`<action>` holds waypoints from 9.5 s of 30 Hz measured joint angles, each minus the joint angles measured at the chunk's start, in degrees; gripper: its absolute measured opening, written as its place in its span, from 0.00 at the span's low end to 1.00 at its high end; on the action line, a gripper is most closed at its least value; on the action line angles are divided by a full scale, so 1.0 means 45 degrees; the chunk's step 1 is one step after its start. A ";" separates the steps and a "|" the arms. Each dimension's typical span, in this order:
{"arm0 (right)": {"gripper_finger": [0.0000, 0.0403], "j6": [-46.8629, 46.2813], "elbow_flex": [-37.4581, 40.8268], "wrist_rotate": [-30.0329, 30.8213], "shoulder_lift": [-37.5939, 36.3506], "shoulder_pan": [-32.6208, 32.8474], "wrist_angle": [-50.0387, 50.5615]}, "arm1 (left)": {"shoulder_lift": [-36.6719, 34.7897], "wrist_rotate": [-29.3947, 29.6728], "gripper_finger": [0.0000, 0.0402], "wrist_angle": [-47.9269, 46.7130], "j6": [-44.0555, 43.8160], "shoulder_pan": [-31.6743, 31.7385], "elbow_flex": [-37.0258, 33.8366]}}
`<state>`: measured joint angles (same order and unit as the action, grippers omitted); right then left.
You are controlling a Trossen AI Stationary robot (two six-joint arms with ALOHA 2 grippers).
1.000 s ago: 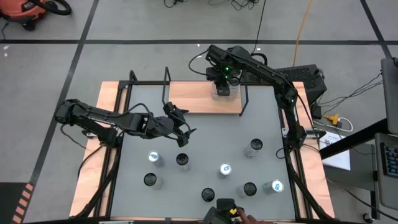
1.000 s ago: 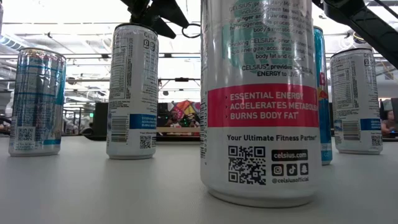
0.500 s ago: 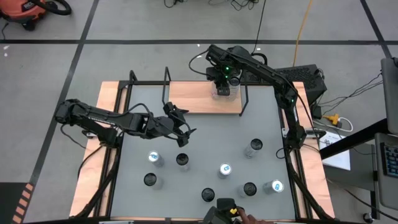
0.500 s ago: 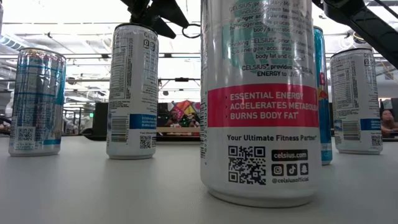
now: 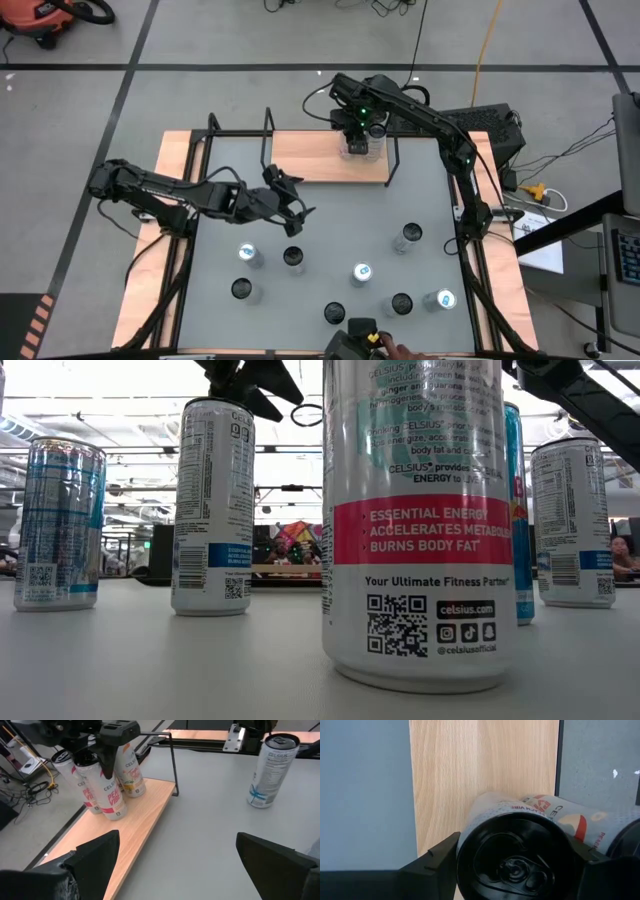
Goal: Place canned beverage on shelf
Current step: Put the left white pink soda can on the shelf aligned with the white pink soda can, then adjust the white pink soda can on the shelf, then put the white pink soda can on the shelf aligned with the white pink soda cans
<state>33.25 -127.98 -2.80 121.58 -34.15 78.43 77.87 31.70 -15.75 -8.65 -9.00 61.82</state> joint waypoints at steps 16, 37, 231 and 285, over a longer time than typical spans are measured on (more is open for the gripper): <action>0.66 0.0103 0.0000 0.0683 0.0000 -0.0009 -0.0154 | 0.0003 0.0003 0.98 -0.0053 0.0011 -0.0091 0.0000; 0.70 0.0128 0.0005 0.0615 -0.0741 0.0024 -0.0188 | 0.0003 0.0005 0.98 -0.0053 0.0016 -0.0091 0.0000; 0.57 -0.9963 1.3147 0.4357 -0.7855 1.5702 -1.6033 | 0.3029 0.1496 0.98 0.4561 -0.3311 -0.4876 0.0005; 0.71 -1.1423 0.8903 0.2276 -0.3175 1.5188 -1.1732 | 0.3153 0.1447 0.98 0.4532 -0.2670 -0.4934 0.0005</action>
<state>-18.16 -87.92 7.44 107.29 34.20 25.63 92.06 38.22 4.64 -20.67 -31.20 61.84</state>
